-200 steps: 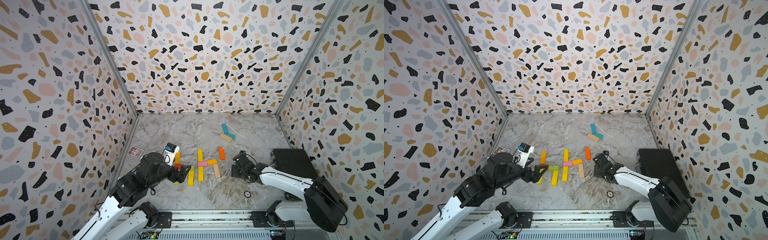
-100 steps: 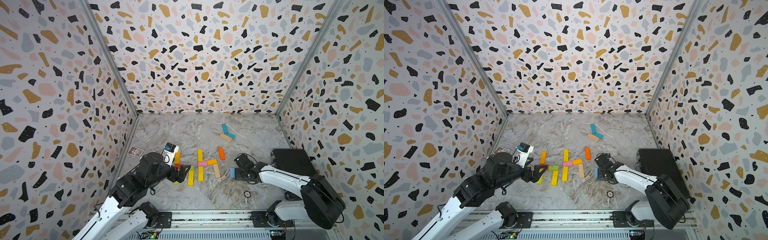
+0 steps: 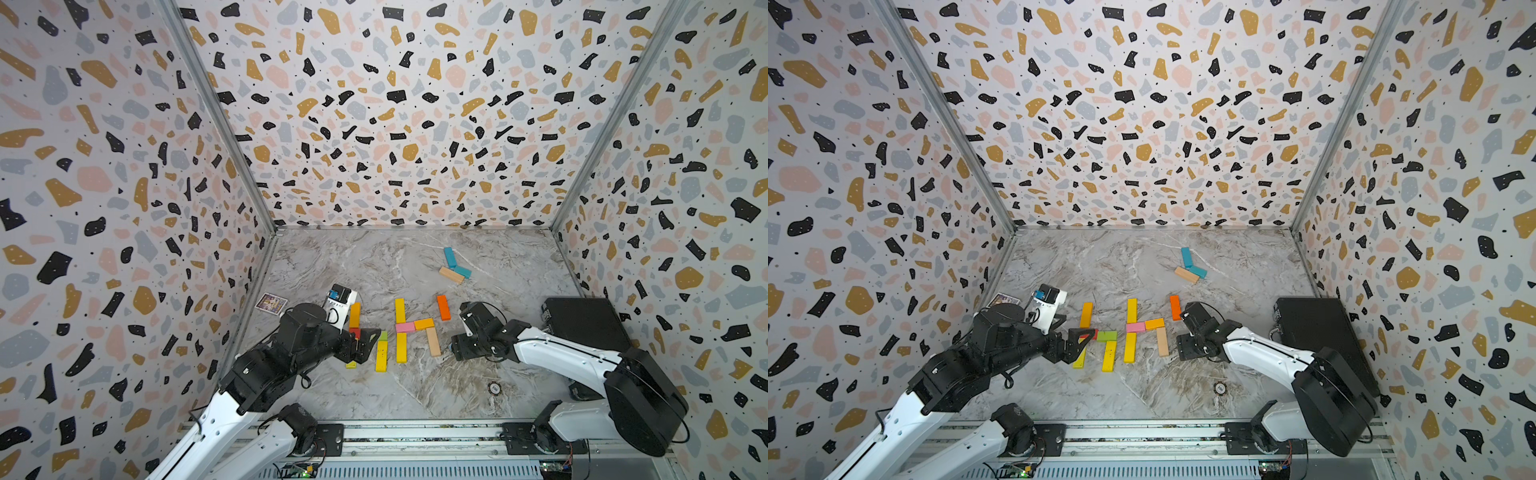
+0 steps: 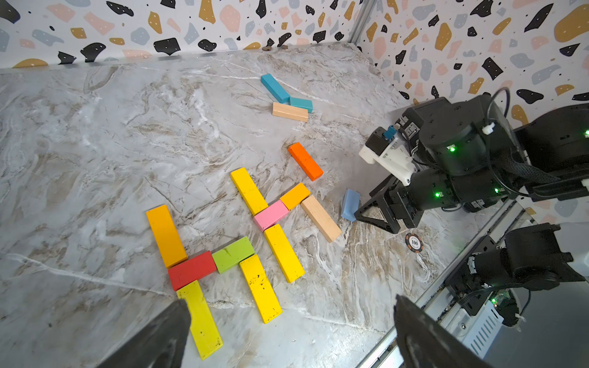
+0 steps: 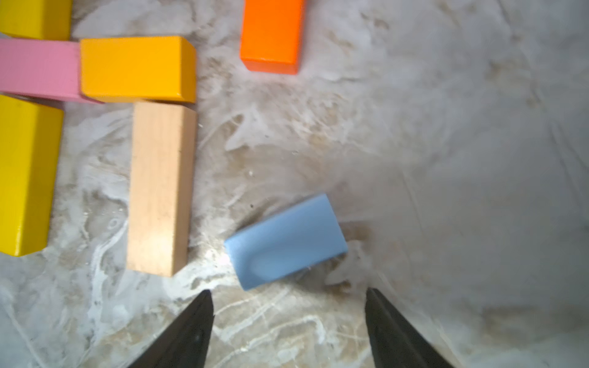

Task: Assemble the letter h with building blocks
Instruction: Assemble the building block at the center of the board.

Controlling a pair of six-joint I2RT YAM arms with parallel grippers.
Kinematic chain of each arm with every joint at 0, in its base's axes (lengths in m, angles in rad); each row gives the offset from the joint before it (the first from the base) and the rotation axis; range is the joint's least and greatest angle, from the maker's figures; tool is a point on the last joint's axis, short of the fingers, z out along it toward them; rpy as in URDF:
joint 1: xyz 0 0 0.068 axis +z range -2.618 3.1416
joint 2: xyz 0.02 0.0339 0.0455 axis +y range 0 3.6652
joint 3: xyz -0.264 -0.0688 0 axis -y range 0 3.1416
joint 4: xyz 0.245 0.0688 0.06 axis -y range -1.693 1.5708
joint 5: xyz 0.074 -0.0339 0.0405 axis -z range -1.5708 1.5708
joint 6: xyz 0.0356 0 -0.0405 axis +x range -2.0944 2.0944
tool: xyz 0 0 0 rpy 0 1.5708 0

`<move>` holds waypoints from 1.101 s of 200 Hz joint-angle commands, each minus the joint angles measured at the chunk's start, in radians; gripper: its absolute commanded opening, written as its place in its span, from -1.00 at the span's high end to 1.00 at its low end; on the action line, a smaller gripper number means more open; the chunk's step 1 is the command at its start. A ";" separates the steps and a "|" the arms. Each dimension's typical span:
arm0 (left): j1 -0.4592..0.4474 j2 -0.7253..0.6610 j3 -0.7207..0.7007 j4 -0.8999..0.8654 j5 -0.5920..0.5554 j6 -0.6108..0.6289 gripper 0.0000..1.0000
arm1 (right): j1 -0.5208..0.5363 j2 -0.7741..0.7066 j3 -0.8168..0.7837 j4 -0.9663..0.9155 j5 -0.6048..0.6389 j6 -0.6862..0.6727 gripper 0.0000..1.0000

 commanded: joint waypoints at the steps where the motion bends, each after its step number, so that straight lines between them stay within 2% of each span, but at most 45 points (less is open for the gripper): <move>1: 0.008 0.003 -0.010 0.046 0.020 -0.002 -0.98 | -0.001 0.039 0.059 -0.086 -0.017 -0.104 -0.58; 67: 0.013 0.008 -0.010 0.048 0.024 -0.004 -0.98 | -0.001 0.066 0.084 -0.116 0.008 -0.150 -0.64; 153: 0.017 0.019 -0.012 0.050 0.034 -0.005 -0.97 | -0.009 0.179 0.117 -0.068 0.063 -0.123 -0.56; 220: 0.018 0.026 -0.011 0.051 0.034 -0.006 -0.98 | -0.061 0.198 0.104 -0.034 0.038 -0.095 -0.46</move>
